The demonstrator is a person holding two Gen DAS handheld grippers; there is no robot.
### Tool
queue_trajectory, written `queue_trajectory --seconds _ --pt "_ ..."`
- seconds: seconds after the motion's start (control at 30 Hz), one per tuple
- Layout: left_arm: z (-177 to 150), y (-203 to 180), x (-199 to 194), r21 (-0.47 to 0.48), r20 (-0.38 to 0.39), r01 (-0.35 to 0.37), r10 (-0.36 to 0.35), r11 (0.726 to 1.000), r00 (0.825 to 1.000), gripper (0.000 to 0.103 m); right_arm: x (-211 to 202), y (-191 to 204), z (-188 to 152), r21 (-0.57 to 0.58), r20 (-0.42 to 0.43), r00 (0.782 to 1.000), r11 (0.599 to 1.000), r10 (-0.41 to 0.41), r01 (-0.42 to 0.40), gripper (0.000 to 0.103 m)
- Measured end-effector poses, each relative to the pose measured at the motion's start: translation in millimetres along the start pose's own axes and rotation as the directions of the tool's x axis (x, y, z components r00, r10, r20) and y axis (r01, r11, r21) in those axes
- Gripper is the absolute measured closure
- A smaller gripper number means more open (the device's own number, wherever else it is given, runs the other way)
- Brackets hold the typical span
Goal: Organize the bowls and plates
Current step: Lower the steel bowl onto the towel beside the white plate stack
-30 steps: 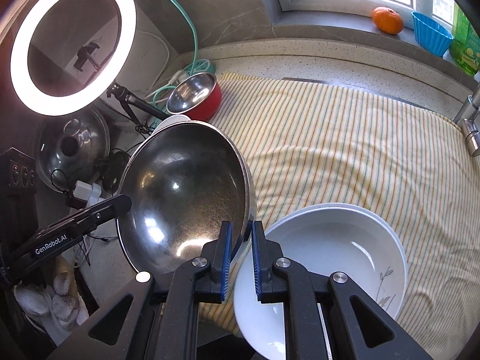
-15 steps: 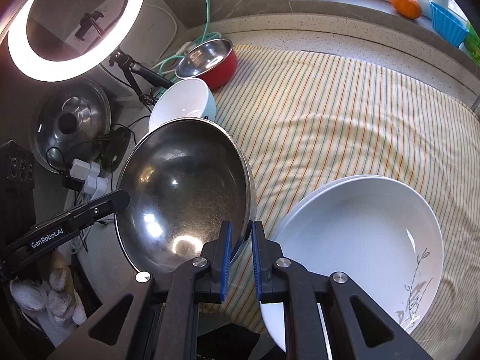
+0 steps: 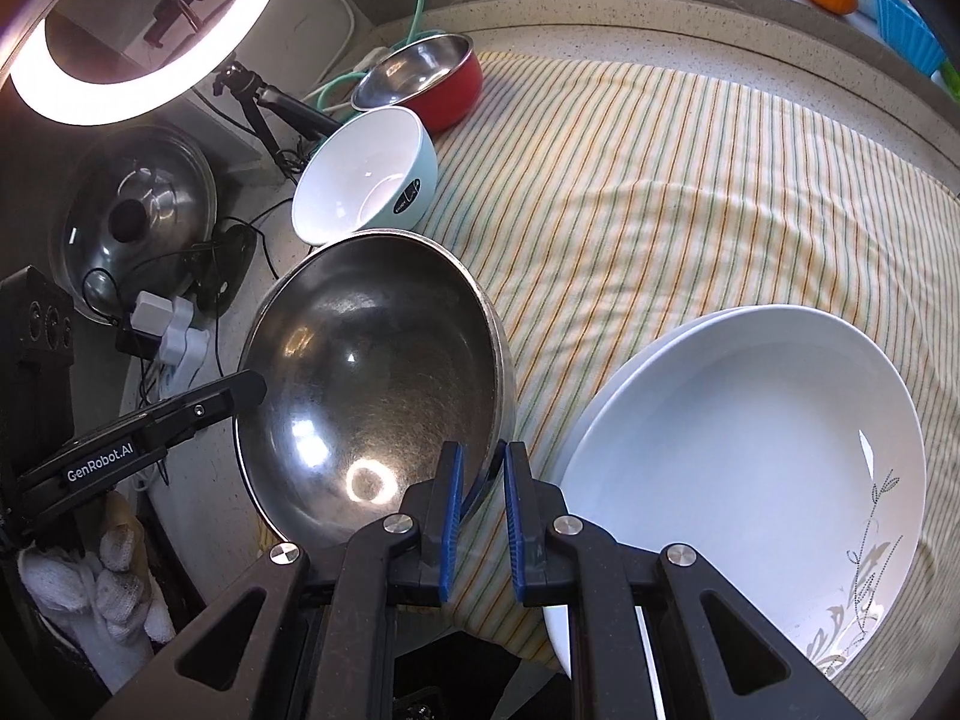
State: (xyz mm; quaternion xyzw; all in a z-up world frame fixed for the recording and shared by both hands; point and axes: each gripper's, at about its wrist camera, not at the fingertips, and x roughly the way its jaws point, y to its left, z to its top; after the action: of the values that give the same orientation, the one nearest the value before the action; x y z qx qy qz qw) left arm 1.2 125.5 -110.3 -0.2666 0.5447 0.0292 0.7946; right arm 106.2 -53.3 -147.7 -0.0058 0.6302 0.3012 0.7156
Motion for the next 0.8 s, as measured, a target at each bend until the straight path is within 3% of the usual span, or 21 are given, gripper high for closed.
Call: queue_trajectory --seconds 0.8 --pt "1.9 4.5 6.3 -0.005 -0.022 0.003 -0.003 1.0 1.0 0.093 5.2 -1.9 -3.3 0.009 -0.027 0.999 1.0 0.023 -0.023 0.089"
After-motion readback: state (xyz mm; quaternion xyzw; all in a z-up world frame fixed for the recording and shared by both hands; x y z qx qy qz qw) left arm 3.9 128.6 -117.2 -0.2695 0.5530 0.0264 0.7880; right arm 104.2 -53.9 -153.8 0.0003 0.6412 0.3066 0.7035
